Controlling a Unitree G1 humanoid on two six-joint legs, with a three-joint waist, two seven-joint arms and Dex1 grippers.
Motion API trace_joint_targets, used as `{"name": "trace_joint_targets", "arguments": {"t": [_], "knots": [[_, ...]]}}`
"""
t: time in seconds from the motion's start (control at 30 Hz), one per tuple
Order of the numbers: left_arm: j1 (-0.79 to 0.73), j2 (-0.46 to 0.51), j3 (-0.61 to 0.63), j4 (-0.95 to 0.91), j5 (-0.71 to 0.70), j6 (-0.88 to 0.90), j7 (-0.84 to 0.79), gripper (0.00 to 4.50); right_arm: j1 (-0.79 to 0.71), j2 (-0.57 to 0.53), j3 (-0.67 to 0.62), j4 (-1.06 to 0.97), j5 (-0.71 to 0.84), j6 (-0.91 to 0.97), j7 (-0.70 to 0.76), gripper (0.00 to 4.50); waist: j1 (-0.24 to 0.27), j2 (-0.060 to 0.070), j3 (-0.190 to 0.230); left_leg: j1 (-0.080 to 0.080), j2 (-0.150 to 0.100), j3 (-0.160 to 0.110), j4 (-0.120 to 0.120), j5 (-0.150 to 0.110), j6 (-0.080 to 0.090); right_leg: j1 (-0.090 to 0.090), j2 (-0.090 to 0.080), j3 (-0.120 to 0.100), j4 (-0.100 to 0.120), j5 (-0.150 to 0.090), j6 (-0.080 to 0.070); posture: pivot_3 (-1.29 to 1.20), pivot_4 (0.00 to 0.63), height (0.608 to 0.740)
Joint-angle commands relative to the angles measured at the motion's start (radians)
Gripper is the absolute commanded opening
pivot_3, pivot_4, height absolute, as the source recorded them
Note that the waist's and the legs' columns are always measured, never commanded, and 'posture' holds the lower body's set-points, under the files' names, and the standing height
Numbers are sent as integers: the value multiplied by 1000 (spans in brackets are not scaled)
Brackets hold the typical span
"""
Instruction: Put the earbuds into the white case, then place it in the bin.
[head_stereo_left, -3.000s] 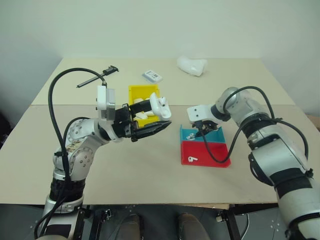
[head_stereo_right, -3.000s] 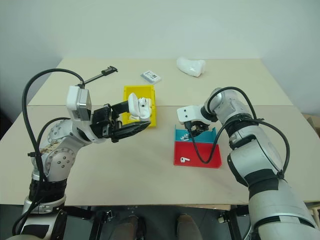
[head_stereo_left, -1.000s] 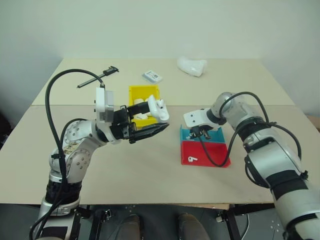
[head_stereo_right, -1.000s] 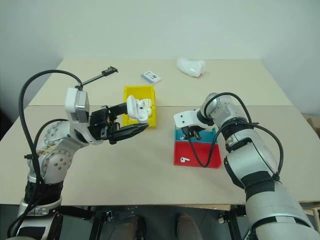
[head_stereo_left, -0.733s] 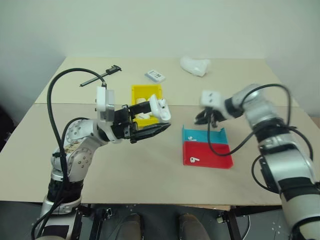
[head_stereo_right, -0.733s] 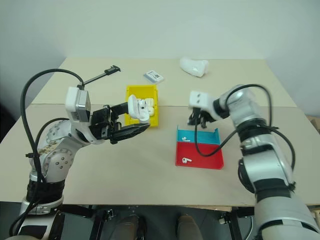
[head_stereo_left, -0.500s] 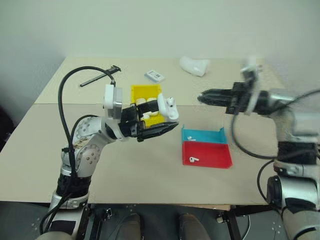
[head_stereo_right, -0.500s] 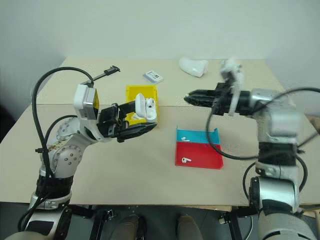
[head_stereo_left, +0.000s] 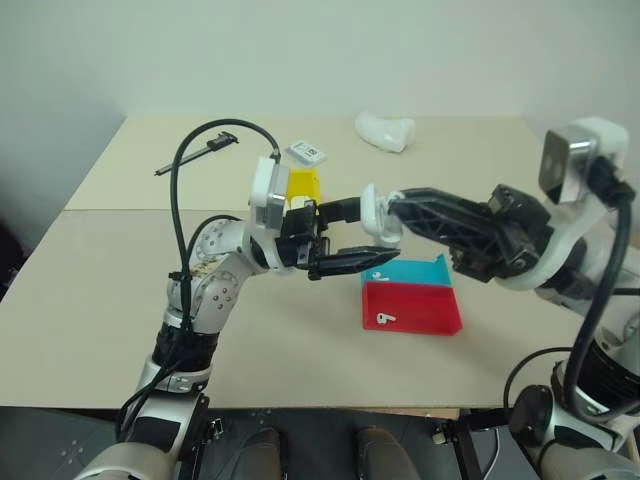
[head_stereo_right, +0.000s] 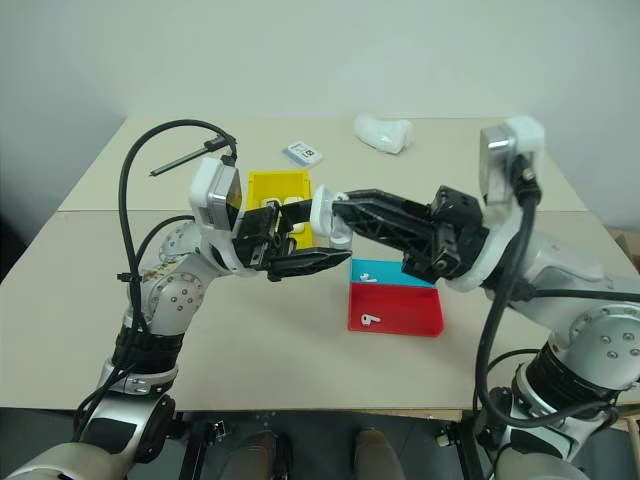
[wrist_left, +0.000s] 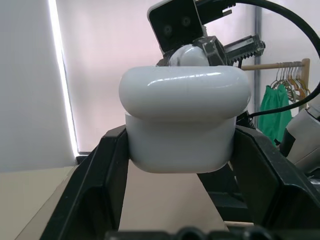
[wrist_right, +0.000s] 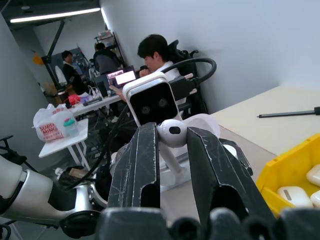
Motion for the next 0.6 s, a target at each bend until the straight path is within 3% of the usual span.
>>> {"name": "trace_joint_targets", "arguments": {"t": [0.03, 0.27, 0.57, 0.6], "knots": [[-18, 0, 15, -10, -6, -20, -18, 2781, 30, -59, 58, -36, 68, -82, -74, 613, 0, 0, 0, 0, 0, 0, 0, 0, 0, 0, 0, 0, 0, 0, 0, 0, 150, 740], [-6, 3, 23, -21, -2, -20, -13, 2781, 96, -176, 111, -44, 105, -185, -48, 613, 2, 0, 0, 0, 0, -1, 0, 0, 0, 0, 0, 0, -1, 0, 0, 0, 150, 740], [2, 6, 26, -32, 0, -23, 1, 2781, 131, -286, 149, -37, 61, -268, 10, 3447, 3, 0, 0, 0, 0, -2, 0, 0, 1, 1, 0, -1, -1, 0, 0, 0, 150, 740], [4, 7, 27, -32, 1, -23, 3, 2781, 134, -298, 143, -33, 66, -275, 18, 3447, 4, 0, 0, 0, 0, -2, 0, 0, 1, 1, 0, -1, -1, 0, 1, 0, 150, 740]]}}
